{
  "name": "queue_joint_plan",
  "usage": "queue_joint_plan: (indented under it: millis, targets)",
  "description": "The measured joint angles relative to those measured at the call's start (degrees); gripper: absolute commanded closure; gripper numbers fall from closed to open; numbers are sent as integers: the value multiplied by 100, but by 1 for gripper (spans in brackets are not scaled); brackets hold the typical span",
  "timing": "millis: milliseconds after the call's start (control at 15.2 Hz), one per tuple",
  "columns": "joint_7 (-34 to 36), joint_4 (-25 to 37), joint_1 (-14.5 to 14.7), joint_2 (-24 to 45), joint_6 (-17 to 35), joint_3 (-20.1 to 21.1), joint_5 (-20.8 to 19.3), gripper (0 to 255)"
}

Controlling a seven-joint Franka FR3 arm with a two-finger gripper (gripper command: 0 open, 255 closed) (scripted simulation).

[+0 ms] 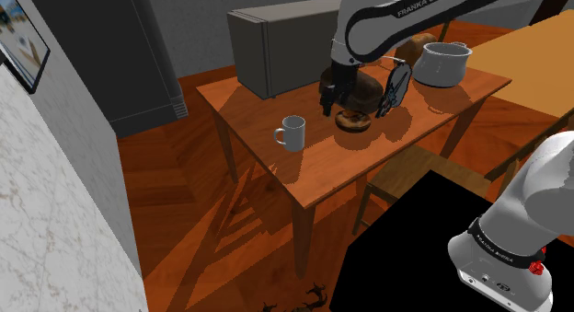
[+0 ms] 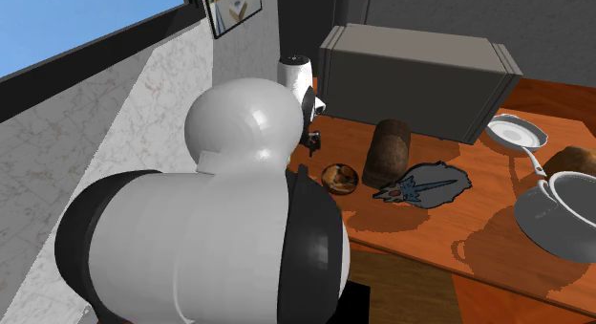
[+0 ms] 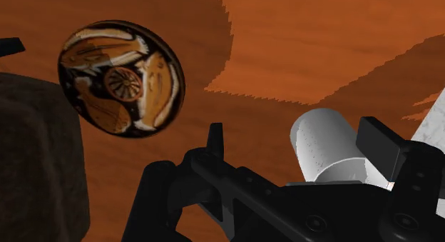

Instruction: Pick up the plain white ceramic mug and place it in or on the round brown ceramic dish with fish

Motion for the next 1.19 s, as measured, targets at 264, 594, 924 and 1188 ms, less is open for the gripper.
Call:
queue_joint_plan:
  millis: [264,594,924,1188]
  targets:
    - [-23,540,74,784,413,67,65,0]
    - [33,1265,187,1682,779,177,88,0]
    - [40,1353,206,2036,1073,187,77,0]
    - [54,1322,216,2222,1290,187,63,0]
